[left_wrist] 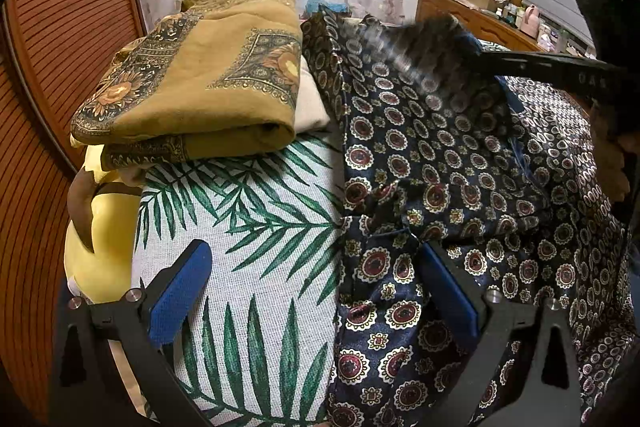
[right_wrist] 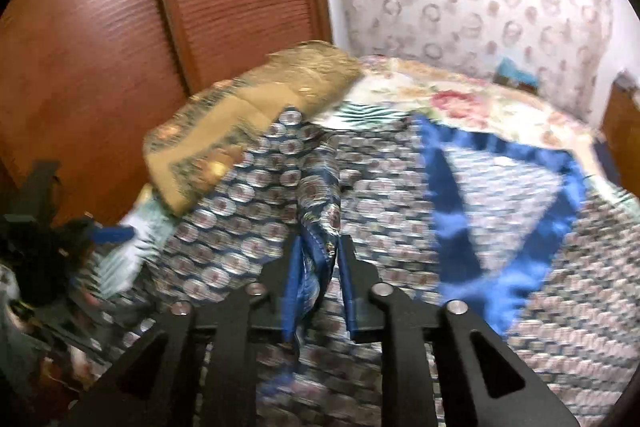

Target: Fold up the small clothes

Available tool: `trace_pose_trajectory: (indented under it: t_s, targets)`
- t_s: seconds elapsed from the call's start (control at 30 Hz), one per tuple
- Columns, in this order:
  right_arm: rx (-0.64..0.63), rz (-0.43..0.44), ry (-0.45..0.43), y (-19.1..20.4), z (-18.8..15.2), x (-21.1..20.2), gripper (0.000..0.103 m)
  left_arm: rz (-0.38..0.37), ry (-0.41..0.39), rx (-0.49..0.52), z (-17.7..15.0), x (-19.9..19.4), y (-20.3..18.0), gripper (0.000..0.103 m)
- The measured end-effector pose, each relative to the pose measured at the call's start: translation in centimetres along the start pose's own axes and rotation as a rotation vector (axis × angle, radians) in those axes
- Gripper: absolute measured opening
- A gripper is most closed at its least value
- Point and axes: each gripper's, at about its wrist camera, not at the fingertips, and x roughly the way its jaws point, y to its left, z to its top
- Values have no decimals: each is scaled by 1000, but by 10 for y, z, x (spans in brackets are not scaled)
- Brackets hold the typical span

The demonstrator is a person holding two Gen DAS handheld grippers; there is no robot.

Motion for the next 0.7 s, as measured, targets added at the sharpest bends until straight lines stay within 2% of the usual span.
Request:
trace_pose_trajectory:
  t_s: [0.03, 0.07, 0.1, 0.2, 0.23, 0.33, 0.43, 0.53, 0.7]
  targets:
    - [-4, -11, 0, -1, -2, -1, 30, 0, 0, 0, 0, 0, 0, 102]
    - [1, -20, 7, -5, -4, -1, 46, 0, 0, 0, 0, 0, 0, 102]
    - [5, -33, 12, -4, -4, -3, 51, 1, 0, 0, 0, 0, 0, 102]
    - [19, -70, -1, -10, -9, -14, 53, 4, -1, 0, -1, 0, 0, 102]
    - [92, 38, -99, -13, -13, -17, 53, 6, 0, -4, -1, -1, 1, 102]
    - [120, 46, -109, -25, -31, -35, 53, 15, -8, -15, -2, -5, 2, 102]
    - [125, 28, -116, -40, -49, -61, 57, 6, -39, -34, -4, -16, 3, 102]
    - [130, -11, -130, -51, -68, -83, 73, -7, -86, -43, -1, -33, -4, 102]
    - [178, -72, -145, -76, -97, -124, 74, -9, -189, -4, 15, -65, -32, 102]
